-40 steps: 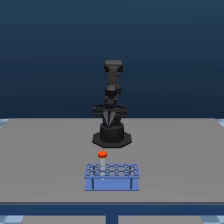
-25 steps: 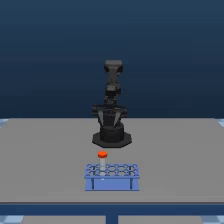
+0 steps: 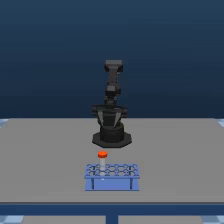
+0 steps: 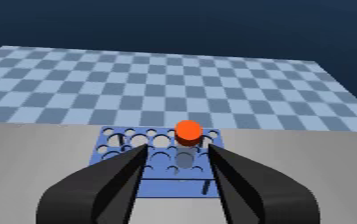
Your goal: Pick up the centrifuge tube on the rack
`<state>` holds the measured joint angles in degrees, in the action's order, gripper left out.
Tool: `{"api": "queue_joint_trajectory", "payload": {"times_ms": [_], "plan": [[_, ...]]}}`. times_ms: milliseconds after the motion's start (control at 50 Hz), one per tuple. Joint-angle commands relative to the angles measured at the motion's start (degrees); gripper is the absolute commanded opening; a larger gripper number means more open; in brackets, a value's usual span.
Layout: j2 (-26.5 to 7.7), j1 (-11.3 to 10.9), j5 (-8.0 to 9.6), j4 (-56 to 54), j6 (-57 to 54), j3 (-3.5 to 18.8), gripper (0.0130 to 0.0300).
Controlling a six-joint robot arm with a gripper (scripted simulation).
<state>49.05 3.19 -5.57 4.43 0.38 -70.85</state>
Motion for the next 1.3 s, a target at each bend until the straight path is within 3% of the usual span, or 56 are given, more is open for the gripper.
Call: {"api": "queue_joint_trajectory", "payload": {"times_ms": [20, 300, 600, 800, 860, 900, 1060, 1300], "plan": [[-0.4, 0.2, -0.20, 1.6, 1.8, 0.2, 0.0300], [-2.3, 0.8, -0.78, 7.5, 7.5, 0.9, 0.0300], [-6.7, 2.2, -2.00, 18.0, 17.8, 2.8, 0.0300], [-11.8, 3.4, -3.07, 26.0, 25.5, 5.3, 0.0300], [-14.9, 4.1, -3.50, 30.2, 29.5, 7.1, 0.0300], [-14.9, 4.1, -3.50, 30.2, 29.5, 7.1, 0.0300], [-20.8, 5.1, -3.86, 38.8, 37.9, 10.8, 0.0300], [-25.0, 5.7, -3.82, 46.4, 45.4, 13.8, 0.0300]]}}
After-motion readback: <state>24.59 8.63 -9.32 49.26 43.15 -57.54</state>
